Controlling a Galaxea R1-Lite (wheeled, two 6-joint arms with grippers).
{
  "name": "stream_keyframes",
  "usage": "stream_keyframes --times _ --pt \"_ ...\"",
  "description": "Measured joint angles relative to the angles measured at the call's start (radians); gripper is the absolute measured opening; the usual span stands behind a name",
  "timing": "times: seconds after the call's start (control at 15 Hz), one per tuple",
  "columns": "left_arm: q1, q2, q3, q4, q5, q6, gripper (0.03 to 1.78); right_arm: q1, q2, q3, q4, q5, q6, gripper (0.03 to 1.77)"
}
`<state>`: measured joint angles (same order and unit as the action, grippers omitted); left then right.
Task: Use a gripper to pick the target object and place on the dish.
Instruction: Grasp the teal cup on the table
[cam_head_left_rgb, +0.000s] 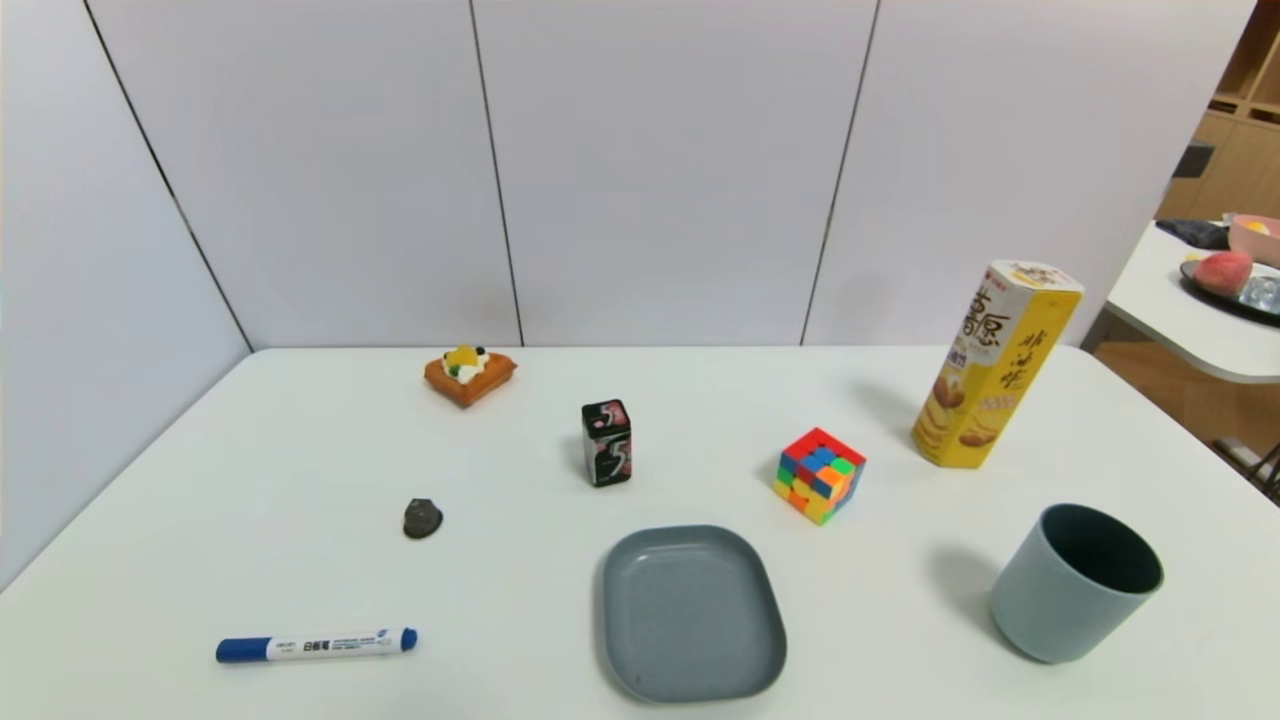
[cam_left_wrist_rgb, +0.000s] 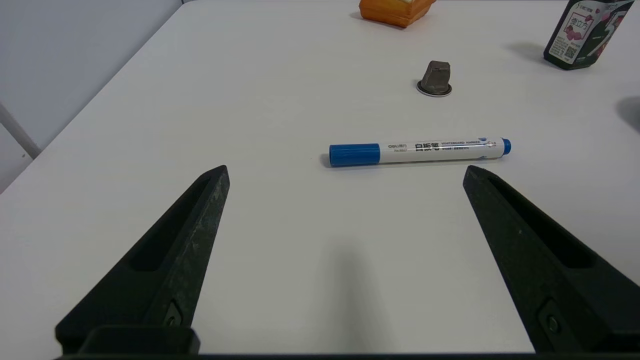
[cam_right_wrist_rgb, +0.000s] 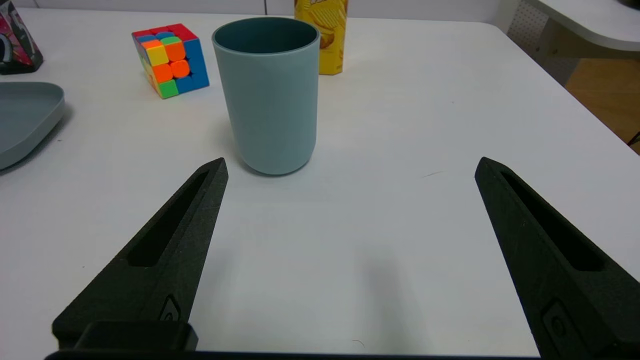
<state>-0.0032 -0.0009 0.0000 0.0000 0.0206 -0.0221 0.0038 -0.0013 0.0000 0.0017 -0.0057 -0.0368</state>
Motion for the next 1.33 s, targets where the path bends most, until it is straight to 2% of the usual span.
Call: stream_keyframes --times 0.6,0.87,1.07,1.33 --pt "0.000 0.000 0.000 0.000 0.000 0.000 1.69 0.000 0.000 0.000 0.001 0.005 -0.002 1.71" --pt "0.000 0.000 0.000 0.000 0.000 -0.001 1.69 0.000 0.002 0.000 0.001 -0.001 0.024 1.71" --pt "0.000 0.000 0.000 0.000 0.000 0.000 1.69 0.000 0.048 0.000 0.000 -0.005 0.025 1.71" --pt "0.000 0.000 0.000 0.000 0.000 0.000 1.69 0.001 0.130 -0.004 -0.007 0.003 -0.033 1.71"
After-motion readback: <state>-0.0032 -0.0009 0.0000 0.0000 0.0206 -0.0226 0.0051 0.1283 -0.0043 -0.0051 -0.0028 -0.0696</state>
